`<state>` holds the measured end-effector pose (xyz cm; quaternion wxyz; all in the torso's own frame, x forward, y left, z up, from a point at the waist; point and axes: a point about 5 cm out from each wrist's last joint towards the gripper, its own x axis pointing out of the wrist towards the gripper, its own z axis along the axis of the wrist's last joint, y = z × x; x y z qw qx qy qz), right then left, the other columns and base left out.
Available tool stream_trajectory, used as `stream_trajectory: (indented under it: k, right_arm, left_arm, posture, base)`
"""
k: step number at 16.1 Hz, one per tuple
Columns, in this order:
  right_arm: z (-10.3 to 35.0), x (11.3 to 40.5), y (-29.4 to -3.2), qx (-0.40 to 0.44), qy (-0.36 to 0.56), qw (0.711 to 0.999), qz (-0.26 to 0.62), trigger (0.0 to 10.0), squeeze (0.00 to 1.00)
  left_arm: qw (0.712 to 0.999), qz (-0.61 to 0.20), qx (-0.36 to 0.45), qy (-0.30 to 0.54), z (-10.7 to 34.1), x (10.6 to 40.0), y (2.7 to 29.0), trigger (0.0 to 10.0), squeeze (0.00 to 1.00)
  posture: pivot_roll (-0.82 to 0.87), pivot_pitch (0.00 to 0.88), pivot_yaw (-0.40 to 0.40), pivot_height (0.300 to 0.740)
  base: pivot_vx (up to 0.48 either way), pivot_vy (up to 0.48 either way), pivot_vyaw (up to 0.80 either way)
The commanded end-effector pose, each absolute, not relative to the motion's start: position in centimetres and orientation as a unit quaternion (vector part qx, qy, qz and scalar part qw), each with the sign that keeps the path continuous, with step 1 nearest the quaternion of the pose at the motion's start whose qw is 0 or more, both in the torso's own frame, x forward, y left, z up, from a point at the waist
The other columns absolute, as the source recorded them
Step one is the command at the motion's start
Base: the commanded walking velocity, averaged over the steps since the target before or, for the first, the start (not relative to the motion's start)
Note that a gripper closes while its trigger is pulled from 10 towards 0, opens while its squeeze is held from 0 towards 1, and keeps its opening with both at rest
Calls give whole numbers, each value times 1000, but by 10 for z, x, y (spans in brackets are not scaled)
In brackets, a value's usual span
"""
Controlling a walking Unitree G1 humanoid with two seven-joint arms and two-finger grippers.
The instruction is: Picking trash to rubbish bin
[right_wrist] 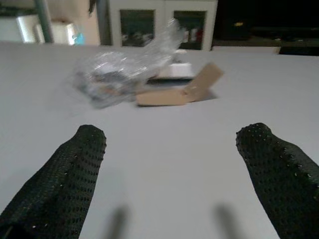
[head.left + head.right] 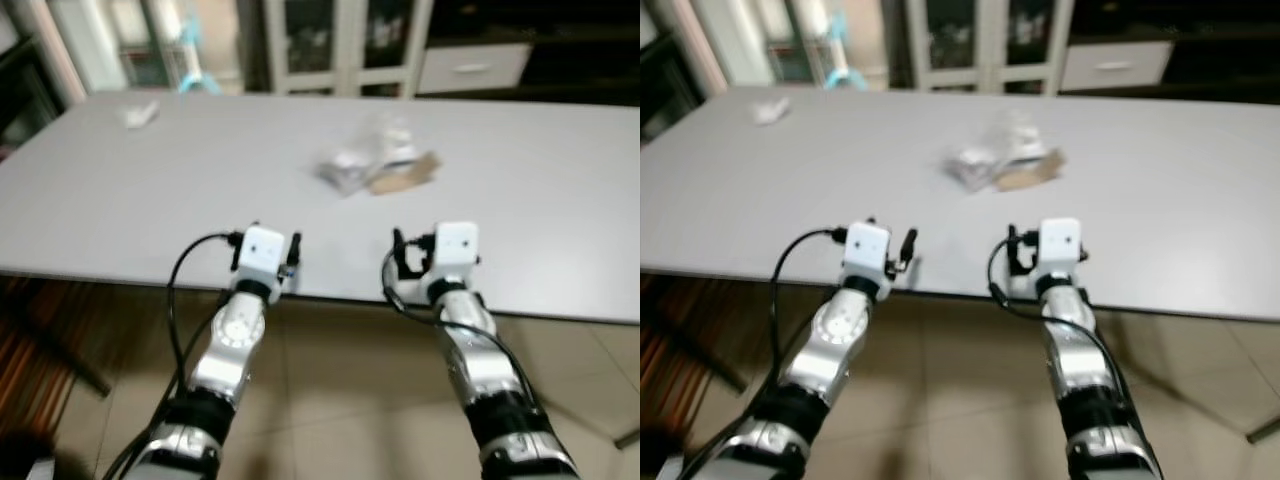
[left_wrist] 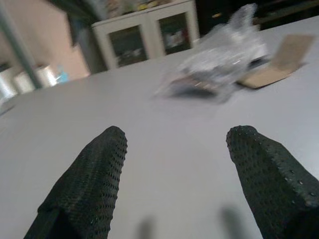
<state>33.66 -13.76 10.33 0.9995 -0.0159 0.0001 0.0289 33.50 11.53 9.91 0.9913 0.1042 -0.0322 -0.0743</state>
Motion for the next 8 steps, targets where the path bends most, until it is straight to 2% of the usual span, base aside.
stream_trajectory:
  k: [1, 8]
  right_arm:
    - [103, 337, -144, -14, 3, 1000, 18, 10000, 0]
    - [103, 337, -145, -17, 5, 1000, 17, 10000, 0]
  left_arm:
    - [991, -83, 101, -34, 101, 336, 109, 10000, 0]
    - [991, -82, 100, -36, 103, 337, 110, 10000, 0]
  posture:
    - [-61, 29, 39, 740]
    - [-62, 30, 40, 740]
  base:
    - [480, 0, 0]
    - [480, 0, 0]
